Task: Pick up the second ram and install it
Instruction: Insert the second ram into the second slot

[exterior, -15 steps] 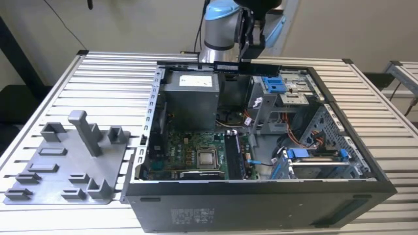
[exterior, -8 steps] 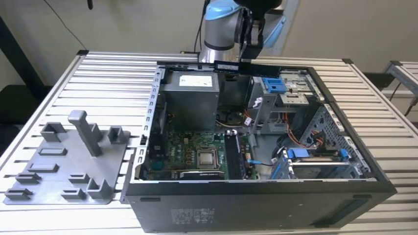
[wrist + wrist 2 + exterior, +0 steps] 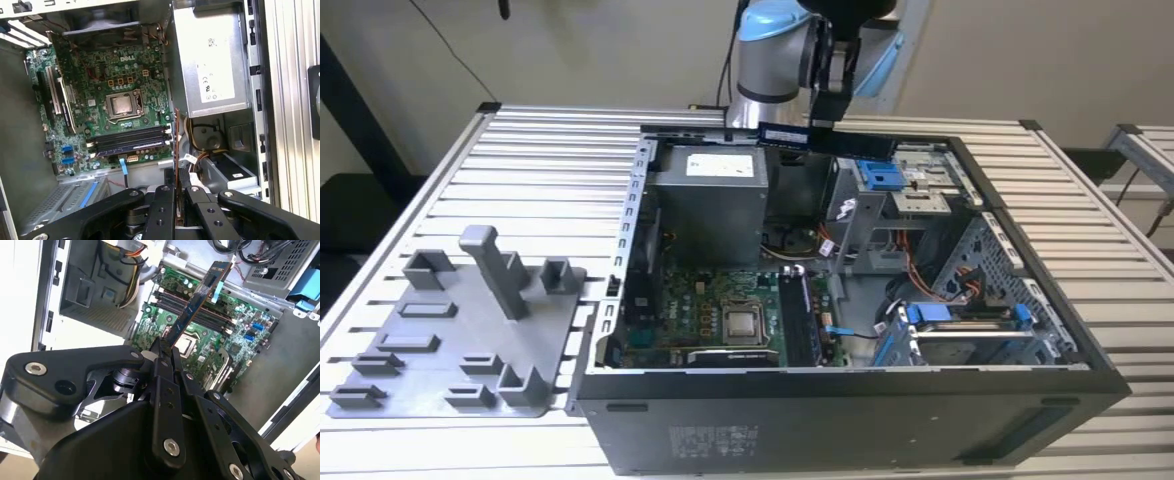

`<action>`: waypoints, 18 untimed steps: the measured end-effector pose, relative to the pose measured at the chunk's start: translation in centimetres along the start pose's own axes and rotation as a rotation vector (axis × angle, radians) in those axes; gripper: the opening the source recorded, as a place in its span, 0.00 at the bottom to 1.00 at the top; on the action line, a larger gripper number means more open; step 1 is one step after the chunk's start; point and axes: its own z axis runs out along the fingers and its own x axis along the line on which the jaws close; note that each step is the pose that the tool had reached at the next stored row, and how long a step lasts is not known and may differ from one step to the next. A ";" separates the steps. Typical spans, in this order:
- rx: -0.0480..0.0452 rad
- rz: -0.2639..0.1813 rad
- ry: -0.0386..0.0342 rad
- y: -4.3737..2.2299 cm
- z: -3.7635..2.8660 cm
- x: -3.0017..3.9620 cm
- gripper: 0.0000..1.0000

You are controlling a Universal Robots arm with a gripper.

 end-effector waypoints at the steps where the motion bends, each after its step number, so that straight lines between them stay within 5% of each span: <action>1: 0.0006 0.008 0.0002 0.00 0.00 0.00 0.14; 18: 0.0098 0.139 0.0036 0.00 0.02 0.00 0.14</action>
